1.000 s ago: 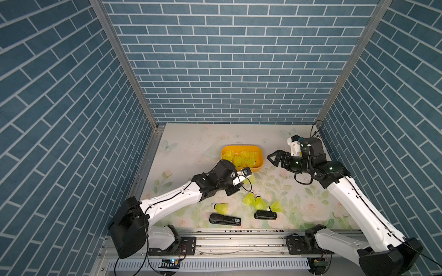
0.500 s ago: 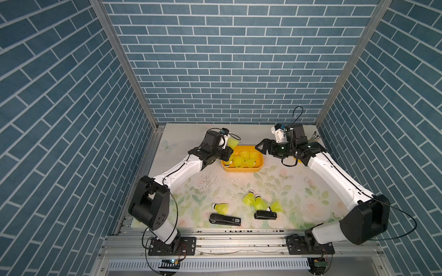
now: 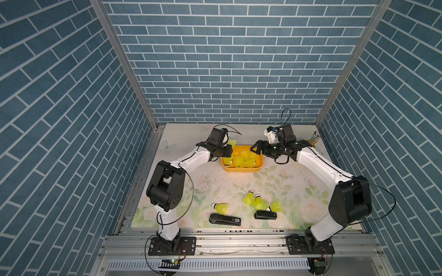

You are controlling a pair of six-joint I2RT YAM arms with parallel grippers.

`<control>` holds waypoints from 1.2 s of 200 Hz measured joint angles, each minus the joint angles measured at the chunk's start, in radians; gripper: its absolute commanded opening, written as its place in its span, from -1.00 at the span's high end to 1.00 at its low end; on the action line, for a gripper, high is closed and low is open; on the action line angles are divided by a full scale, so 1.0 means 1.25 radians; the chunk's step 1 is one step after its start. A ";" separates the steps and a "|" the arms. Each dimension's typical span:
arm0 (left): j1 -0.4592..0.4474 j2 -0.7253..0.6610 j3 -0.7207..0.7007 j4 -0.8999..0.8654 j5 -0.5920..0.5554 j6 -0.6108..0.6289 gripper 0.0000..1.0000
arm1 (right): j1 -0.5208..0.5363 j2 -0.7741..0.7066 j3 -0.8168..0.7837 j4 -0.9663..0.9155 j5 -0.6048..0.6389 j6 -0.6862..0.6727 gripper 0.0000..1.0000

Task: Put the shuttlecocks into the storage box
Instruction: Place the shuttlecock in the storage box.

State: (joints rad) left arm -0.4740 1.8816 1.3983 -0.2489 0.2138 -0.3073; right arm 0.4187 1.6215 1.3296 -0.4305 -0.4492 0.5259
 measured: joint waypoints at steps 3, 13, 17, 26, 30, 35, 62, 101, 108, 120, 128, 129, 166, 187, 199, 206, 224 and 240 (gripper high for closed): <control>0.001 0.003 0.002 0.000 -0.001 -0.001 0.54 | 0.000 0.000 0.000 0.002 -0.001 0.000 -0.79; 0.002 0.012 0.005 0.000 -0.003 -0.004 0.54 | 0.000 0.000 0.000 0.004 -0.002 0.000 -0.79; 0.002 0.015 0.006 -0.001 -0.004 -0.006 0.53 | 0.000 0.000 0.000 0.005 -0.002 -0.001 -0.79; 0.003 0.022 0.008 -0.004 -0.007 -0.009 0.53 | 0.000 0.000 0.000 0.006 -0.003 -0.001 -0.79; 0.003 0.024 0.009 -0.005 -0.008 -0.009 0.52 | 0.000 0.000 0.000 0.007 -0.003 -0.001 -0.79; 0.003 0.027 0.011 -0.007 -0.009 -0.009 0.52 | 0.000 0.000 0.000 0.009 -0.004 -0.001 -0.79; 0.004 0.043 0.023 -0.017 -0.012 -0.013 0.51 | 0.002 0.002 0.000 0.013 -0.008 -0.001 -0.78; 0.004 0.045 0.026 -0.031 -0.016 -0.015 0.47 | 0.002 0.021 0.000 0.016 -0.025 -0.002 -0.78; 0.004 0.045 0.027 -0.032 -0.018 -0.015 0.47 | 0.003 0.028 0.001 0.016 -0.030 -0.002 -0.78; 0.004 0.045 0.030 -0.035 -0.020 -0.015 0.47 | 0.005 0.041 0.004 0.016 -0.039 -0.002 -0.78; 0.004 0.045 0.032 -0.037 -0.021 -0.015 0.47 | 0.005 0.050 0.007 0.016 -0.045 -0.003 -0.78; 0.004 0.045 0.032 -0.037 -0.021 -0.015 0.47 | 0.005 0.051 0.008 0.016 -0.046 -0.002 -0.78; 0.004 0.045 0.036 -0.045 -0.023 -0.017 0.47 | 0.007 0.070 0.021 0.016 -0.063 -0.003 -0.78; 0.004 0.045 0.036 -0.054 -0.023 -0.018 0.46 | 0.008 0.073 0.027 0.018 -0.064 -0.002 -0.78; 0.004 0.045 0.036 -0.058 -0.023 -0.018 0.42 | 0.008 0.073 0.027 0.019 -0.064 -0.002 -0.78; 0.004 0.045 0.036 -0.060 -0.023 -0.018 0.39 | 0.008 0.073 0.027 0.019 -0.064 -0.002 -0.78; 0.004 0.045 0.036 -0.063 -0.023 -0.021 0.33 | 0.008 0.073 0.027 0.019 -0.064 -0.002 -0.78; 0.004 0.045 0.036 -0.064 -0.022 -0.025 0.31 | 0.009 0.073 0.027 0.019 -0.063 -0.002 -0.78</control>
State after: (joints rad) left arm -0.4694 1.9377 1.4433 -0.3290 0.1860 -0.3389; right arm 0.4294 1.7130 1.3632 -0.4068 -0.5285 0.5228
